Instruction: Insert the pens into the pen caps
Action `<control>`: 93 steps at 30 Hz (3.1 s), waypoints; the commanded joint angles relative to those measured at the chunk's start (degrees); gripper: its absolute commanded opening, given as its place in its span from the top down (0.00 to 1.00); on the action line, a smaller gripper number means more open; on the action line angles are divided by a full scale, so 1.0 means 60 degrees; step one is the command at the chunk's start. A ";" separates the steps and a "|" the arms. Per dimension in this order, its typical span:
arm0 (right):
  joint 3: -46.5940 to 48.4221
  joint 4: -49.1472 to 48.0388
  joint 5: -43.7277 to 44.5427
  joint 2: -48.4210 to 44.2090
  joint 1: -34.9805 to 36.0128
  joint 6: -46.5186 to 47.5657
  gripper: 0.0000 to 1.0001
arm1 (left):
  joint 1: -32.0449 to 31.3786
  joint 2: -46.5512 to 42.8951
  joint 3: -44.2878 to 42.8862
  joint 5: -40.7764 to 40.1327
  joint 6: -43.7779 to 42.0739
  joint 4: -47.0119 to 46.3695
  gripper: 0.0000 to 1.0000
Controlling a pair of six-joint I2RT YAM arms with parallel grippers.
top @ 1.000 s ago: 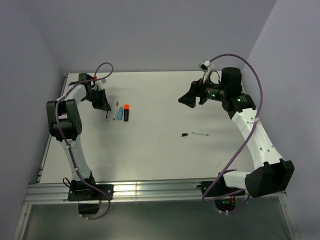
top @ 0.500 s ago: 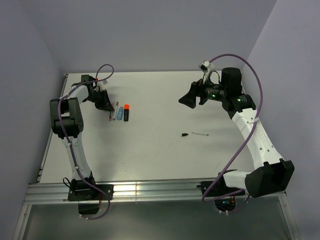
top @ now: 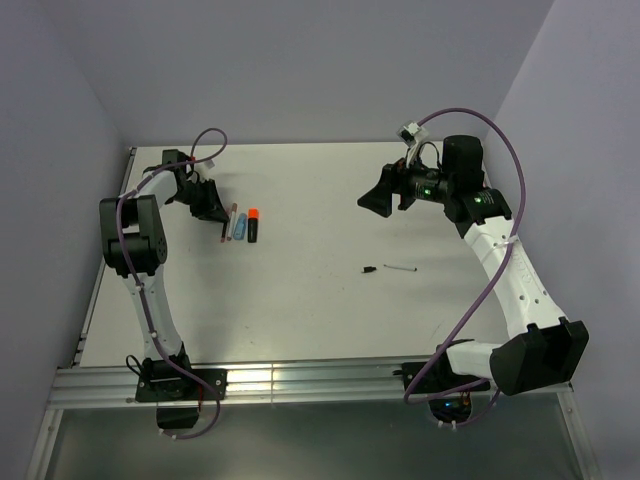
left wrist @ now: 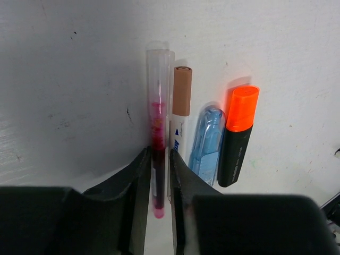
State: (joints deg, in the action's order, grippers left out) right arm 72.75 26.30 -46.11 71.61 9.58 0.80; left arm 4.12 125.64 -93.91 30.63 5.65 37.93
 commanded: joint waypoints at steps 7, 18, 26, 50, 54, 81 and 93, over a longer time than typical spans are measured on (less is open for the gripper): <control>0.0209 0.0025 0.0053 0.0003 -0.0074 0.0174 0.12 | -0.0028 -0.0154 -0.0198 -0.0125 0.0025 0.0035 0.73; 0.1014 0.2527 0.1106 0.0456 -0.0176 0.2472 0.05 | 0.0236 -0.2875 -0.0403 0.0196 -0.0677 -0.1121 0.32; 0.0196 0.4976 0.4371 0.1408 -0.0352 0.6116 0.10 | -0.0348 -0.3963 -0.1560 0.1324 -0.1555 -0.0655 0.25; -0.1739 0.2867 0.5867 0.4734 -0.0030 0.8407 0.49 | -0.2415 -0.5048 -0.0096 0.1369 -0.1132 -0.1649 0.28; -0.2104 0.2590 0.6102 0.4749 0.0043 0.8583 0.55 | -0.2430 -0.5033 -0.0067 0.1369 -0.1045 -0.1780 0.29; 0.1248 0.4028 -0.1112 0.1292 -0.0017 0.5016 1.00 | -0.3468 -0.7375 0.3696 0.3024 0.4255 -0.7563 0.14; 0.0428 0.0099 -0.2671 0.1014 0.1288 0.0865 1.00 | -0.5182 -0.7450 0.4416 0.2381 0.6425 -0.9324 0.05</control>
State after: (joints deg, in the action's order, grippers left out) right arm 74.81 34.04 -57.89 78.26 16.10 12.82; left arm -25.12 82.04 -67.42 46.28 40.01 -12.08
